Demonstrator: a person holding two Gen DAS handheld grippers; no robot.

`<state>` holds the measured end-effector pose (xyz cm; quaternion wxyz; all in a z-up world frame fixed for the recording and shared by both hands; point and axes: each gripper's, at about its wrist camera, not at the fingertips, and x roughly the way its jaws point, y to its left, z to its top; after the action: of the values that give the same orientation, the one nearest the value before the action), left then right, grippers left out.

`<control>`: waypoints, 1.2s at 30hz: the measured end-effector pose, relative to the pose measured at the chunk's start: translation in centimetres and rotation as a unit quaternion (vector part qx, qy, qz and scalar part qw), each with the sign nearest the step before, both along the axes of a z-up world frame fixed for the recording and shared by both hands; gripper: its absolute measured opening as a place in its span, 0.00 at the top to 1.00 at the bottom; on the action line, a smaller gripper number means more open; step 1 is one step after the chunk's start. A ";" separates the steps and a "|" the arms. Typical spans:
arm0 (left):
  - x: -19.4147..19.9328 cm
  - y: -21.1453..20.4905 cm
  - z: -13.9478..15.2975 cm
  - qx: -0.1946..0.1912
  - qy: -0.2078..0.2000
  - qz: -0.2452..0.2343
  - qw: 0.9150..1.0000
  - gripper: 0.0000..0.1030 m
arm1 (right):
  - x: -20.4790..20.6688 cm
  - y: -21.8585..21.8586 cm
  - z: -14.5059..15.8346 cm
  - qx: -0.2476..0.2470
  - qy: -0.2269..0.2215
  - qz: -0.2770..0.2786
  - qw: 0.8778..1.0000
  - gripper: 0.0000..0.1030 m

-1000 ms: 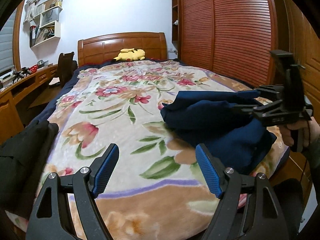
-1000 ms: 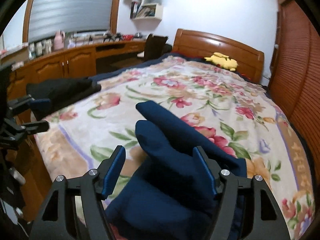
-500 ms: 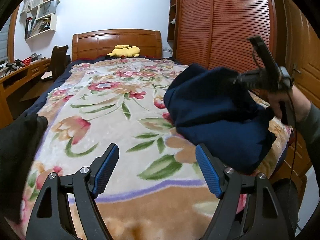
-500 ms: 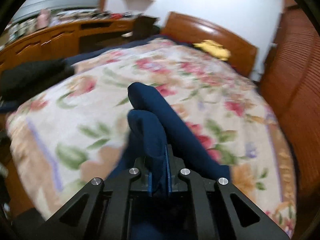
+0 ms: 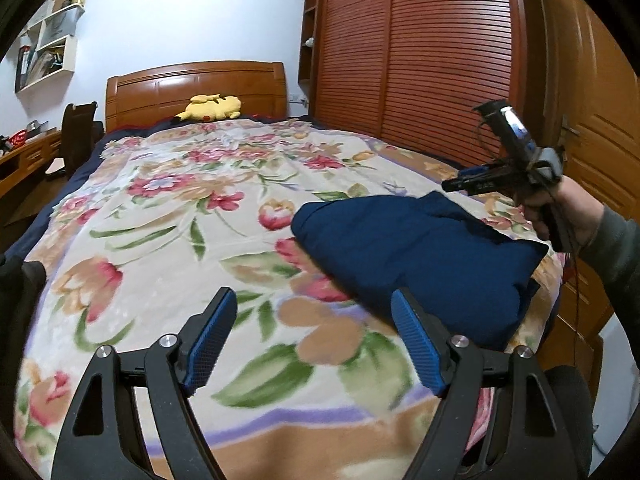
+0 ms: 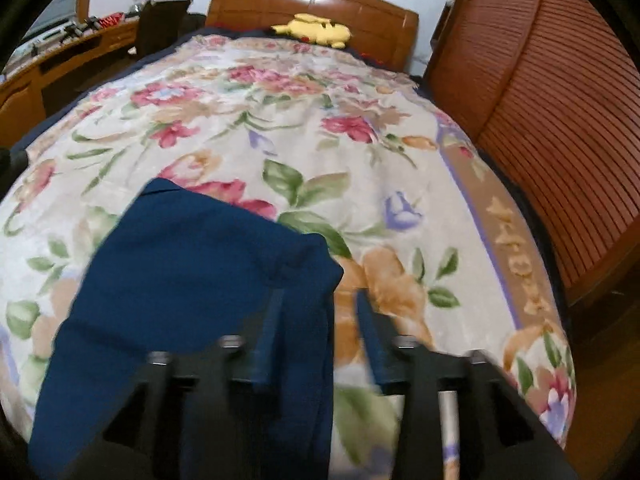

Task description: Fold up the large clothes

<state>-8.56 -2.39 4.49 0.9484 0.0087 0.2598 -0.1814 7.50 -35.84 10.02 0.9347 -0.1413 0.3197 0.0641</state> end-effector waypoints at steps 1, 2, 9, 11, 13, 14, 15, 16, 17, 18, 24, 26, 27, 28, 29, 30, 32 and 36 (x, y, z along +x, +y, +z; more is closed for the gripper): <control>0.0 -0.2 0.0 -0.001 0.000 -0.001 1.000 0.16 | -2.2 0.6 -0.4 0.003 -0.010 0.008 1.000 0.49; -0.1 -0.4 0.1 -0.003 0.000 -0.003 1.000 0.15 | -3.4 0.9 -0.4 0.010 -0.018 0.019 1.000 0.49; 0.0 -1.0 -0.3 -0.008 0.017 -0.008 1.000 0.15 | -12.2 1.1 -5.2 0.028 -0.014 0.104 0.994 0.49; 0.1 -1.3 -0.4 -0.001 0.018 -0.005 1.000 0.15 | -13.6 0.6 -6.1 0.028 -0.020 0.103 0.994 0.49; 0.1 -1.7 -0.3 0.005 0.017 -0.004 1.000 0.15 | -14.2 -0.4 -6.6 0.020 -0.028 0.088 0.995 0.49; 0.1 -1.9 -0.1 0.004 0.014 -0.003 1.000 0.15 | -14.2 -1.1 -6.7 0.029 -0.027 0.081 0.996 0.49; 0.2 -2.0 0.0 0.003 0.013 -0.004 1.000 0.15 | -13.7 -1.5 -7.3 0.049 -0.017 0.075 0.996 0.49; 0.3 -2.2 0.2 0.002 0.012 -0.005 1.000 0.15 | -13.4 -1.7 -7.8 0.059 -0.002 0.072 0.996 0.49; 0.5 -2.5 0.3 0.001 0.012 -0.006 1.000 0.15 | -13.4 -1.5 -8.5 0.062 0.010 0.071 0.996 0.49; 0.9 -2.9 0.4 0.001 0.013 -0.004 1.000 0.15 | -12.9 -1.3 -9.7 0.058 0.022 0.069 0.996 0.49; 3.0 -5.0 -0.6 0.018 0.025 -0.001 1.000 0.15 | -12.0 -1.3 -10.1 0.073 0.012 0.050 0.996 0.49; 3.7 -5.6 -1.1 0.025 0.032 0.000 0.999 0.15 | -11.8 -1.4 -9.9 0.081 0.012 0.049 0.995 0.49; 4.1 -5.9 -1.3 0.028 0.035 -0.001 0.999 0.15 | -12.9 -1.3 -10.1 0.084 0.012 0.047 0.995 0.49; 4.4 -6.2 -1.4 0.031 0.035 -0.001 0.999 0.15 | -13.1 -1.4 -10.1 0.086 0.011 0.045 0.995 0.49; 4.7 -6.4 -1.5 0.033 0.033 0.000 0.999 0.15 | -13.4 -1.4 -9.9 0.088 0.008 0.042 0.995 0.49; 5.1 -6.5 -1.6 0.031 0.031 0.002 0.999 0.15 | -13.7 -1.5 -9.6 0.090 0.003 0.040 0.995 0.48; 5.7 -6.6 -1.7 0.028 0.034 0.004 0.999 0.15 | -15.3 -1.8 -9.5 0.093 -0.006 0.034 0.995 0.45; 7.1 -7.1 -2.0 0.034 0.037 0.004 0.999 0.15 | -17.8 -2.6 -9.5 0.079 -0.013 0.023 0.997 0.42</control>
<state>-1.47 -9.51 2.53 0.9379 0.0334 0.3012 -0.1691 -10.31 -38.41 0.47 0.9453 -0.0757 0.2981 0.1090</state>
